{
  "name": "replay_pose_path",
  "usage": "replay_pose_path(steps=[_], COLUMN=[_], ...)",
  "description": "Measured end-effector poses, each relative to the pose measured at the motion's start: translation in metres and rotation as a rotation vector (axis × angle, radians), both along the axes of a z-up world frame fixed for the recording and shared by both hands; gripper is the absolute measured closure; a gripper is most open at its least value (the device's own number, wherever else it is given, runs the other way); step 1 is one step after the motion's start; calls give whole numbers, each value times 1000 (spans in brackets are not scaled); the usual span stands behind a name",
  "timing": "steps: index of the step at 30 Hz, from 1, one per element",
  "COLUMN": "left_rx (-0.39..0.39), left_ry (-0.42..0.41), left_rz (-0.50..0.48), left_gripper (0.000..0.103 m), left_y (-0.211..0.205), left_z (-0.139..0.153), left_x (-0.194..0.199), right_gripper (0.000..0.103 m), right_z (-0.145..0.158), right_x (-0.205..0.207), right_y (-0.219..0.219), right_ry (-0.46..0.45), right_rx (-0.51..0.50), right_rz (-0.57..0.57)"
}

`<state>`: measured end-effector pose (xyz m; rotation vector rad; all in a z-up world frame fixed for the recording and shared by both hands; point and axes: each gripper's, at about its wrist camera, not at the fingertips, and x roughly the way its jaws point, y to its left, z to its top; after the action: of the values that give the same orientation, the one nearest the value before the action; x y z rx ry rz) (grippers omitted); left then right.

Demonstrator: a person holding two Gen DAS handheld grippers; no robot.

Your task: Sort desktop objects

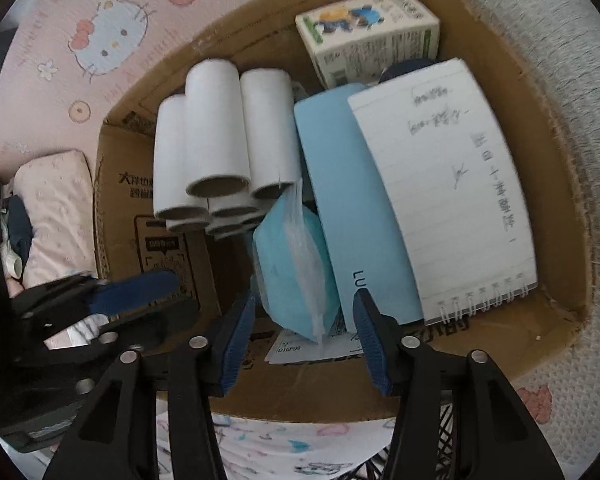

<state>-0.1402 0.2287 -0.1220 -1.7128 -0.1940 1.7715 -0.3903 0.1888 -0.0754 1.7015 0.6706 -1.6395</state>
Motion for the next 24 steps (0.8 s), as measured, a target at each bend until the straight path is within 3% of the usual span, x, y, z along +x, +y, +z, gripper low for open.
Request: replay_pose_path(steps=[1,4,7,12,21,24], left_rx=[12,31,42,35,-8,-52], left_ry=[-2,-12,-31,-114,-139,-110], left_rz=[12,22,18,47,55,59], left_gripper=[73,73,73,62,58,56], left_y=[0,3,11,22,30,34], left_z=[-2,-7,-14,-34,-61,-61], left_x=[0,-3,-5,-14,-12,-8], right_gripper=[77,83,83,83,83,83], right_z=[3,7,6,-4,-4,-6], right_x=[1,-2,-5,-13,-19,-16], right_y=[0,3,1,3,11,10], right_ry=[8,18,46,97,103,112], right_rx=[-16,-55,-45,7,18,30], right_rz=[4,-2,3,-13,-1,11])
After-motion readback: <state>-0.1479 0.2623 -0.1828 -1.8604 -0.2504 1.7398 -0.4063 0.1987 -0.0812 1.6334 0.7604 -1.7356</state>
